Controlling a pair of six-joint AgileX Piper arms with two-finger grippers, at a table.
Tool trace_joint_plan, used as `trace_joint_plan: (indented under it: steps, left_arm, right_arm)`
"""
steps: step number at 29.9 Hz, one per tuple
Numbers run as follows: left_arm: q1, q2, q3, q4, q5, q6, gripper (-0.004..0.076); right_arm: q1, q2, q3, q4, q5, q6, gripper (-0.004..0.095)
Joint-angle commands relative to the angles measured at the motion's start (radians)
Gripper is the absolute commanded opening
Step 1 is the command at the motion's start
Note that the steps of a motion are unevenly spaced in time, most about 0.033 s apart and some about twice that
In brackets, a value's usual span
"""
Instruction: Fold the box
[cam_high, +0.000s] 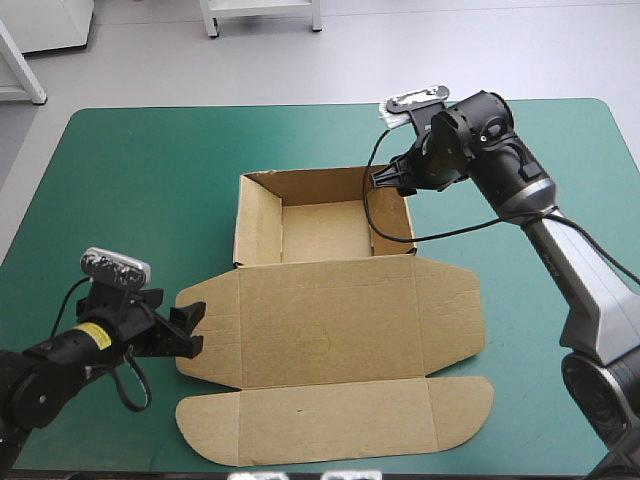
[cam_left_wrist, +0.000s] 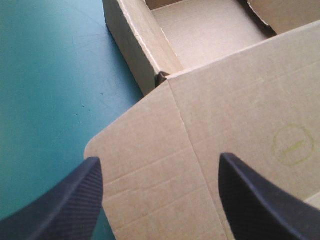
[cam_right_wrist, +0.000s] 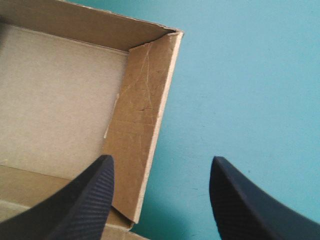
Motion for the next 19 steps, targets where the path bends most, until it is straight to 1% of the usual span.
trace_joint_plan:
  steps: [1,4,7,9,12,19]
  left_arm:
    - [-0.007,-0.098,0.033,-0.014,-0.066,-0.003,0.0476]
    - [-0.007,-0.175,0.087,-0.014,-0.109,-0.003,0.0476]
    - [-0.007,-0.226,0.124,-0.014,-0.131,-0.003,0.0476]
    - [-0.007,-0.229,0.133,-0.014,-0.129,-0.003,0.0475]
    - [-0.007,-0.229,0.14,-0.017,-0.132,-0.007,0.0476]
    - [-0.007,-0.229,0.14,-0.017,-0.131,-0.007,0.0475]
  right_arm:
    - [0.002,-0.01,-0.025,-0.05,-0.002,0.002,0.0606]
    - [0.002,0.036,-0.025,-0.035,-0.002,0.009,0.0653]
    - [0.002,0.086,-0.025,-0.041,-0.002,0.042,0.0659]
    - [0.002,0.123,-0.025,-0.04,-0.002,0.049,0.0658]
    - [0.002,0.166,-0.025,-0.007,-0.002,0.049,0.0658]
    - [0.002,0.246,-0.025,0.001,-0.002,0.049,0.0655]
